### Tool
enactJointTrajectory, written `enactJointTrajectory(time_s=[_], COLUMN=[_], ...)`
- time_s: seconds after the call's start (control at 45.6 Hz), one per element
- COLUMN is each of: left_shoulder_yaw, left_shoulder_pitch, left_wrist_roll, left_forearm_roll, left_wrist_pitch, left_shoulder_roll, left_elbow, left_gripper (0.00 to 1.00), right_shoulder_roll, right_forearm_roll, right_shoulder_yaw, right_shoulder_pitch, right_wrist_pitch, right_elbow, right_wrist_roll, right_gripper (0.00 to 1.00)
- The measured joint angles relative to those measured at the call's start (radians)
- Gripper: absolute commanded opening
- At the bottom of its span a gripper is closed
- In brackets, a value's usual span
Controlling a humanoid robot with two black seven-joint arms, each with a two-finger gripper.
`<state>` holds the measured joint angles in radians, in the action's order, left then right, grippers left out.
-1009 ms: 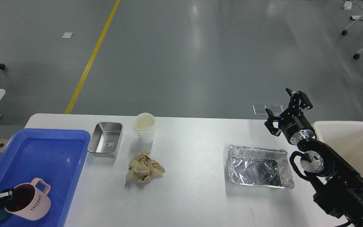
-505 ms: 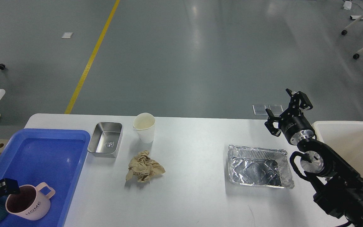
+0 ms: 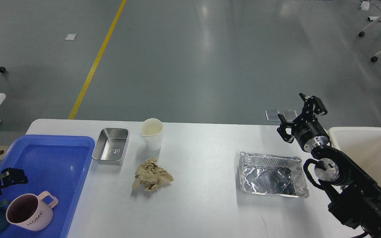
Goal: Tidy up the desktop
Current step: 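Move the left gripper toward the small steel box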
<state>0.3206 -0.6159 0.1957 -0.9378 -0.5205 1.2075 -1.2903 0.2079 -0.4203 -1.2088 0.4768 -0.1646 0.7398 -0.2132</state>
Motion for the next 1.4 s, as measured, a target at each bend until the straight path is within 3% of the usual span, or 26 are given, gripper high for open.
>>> enactJointTrajectory(time_s=[0.132, 0.307, 0.592, 0.812, 1.185, 1.294, 1.404], left_shoulder_yaw=[0.074, 0.27, 0.568, 0.707, 0.707, 0.664, 0.603], left_shoulder_pitch=[-0.034, -0.039, -0.042, -0.042, -0.032, -0.027, -0.025], left_wrist_roll=[-0.005, -0.009, -0.015, -0.015, -0.013, 0.0, 0.007], left_forearm_roll=[0.001, 0.004, 0.023, 0.024, 0.019, 0.005, -0.04], left_wrist_pitch=[-0.097, -0.206, -0.304, -0.361, -0.332, -0.264, -0.143], left_shoulder_roll=[0.073, 0.187, 0.302, 0.327, 0.274, 0.186, 0.089], left_elbow=[-0.037, -0.076, -0.078, -0.078, -0.06, -0.043, -0.026], left_gripper=[0.78, 0.78, 0.78, 0.78, 0.77, 0.77, 0.77], right_shoulder_roll=[-0.001, -0.001, -0.003, -0.001, -0.001, -0.001, -0.001], right_forearm_roll=[0.0, -0.002, -0.002, -0.002, -0.001, -0.001, -0.001], right_shoulder_yaw=[0.0, 0.02, 0.026, 0.026, 0.026, 0.026, 0.027], right_shoulder_pitch=[0.004, 0.011, 0.02, 0.026, 0.025, 0.024, 0.021], right_wrist_pitch=[0.005, 0.008, 0.011, 0.016, 0.016, 0.016, 0.016], right_elbow=[0.0, 0.0, 0.0, 0.0, 0.003, 0.003, 0.002], right_wrist_roll=[0.0, 0.0, 0.0, 0.0, 0.0, 0.0, 0.0], right_gripper=[1.0, 1.0, 1.0, 1.0, 1.0, 1.0, 1.0])
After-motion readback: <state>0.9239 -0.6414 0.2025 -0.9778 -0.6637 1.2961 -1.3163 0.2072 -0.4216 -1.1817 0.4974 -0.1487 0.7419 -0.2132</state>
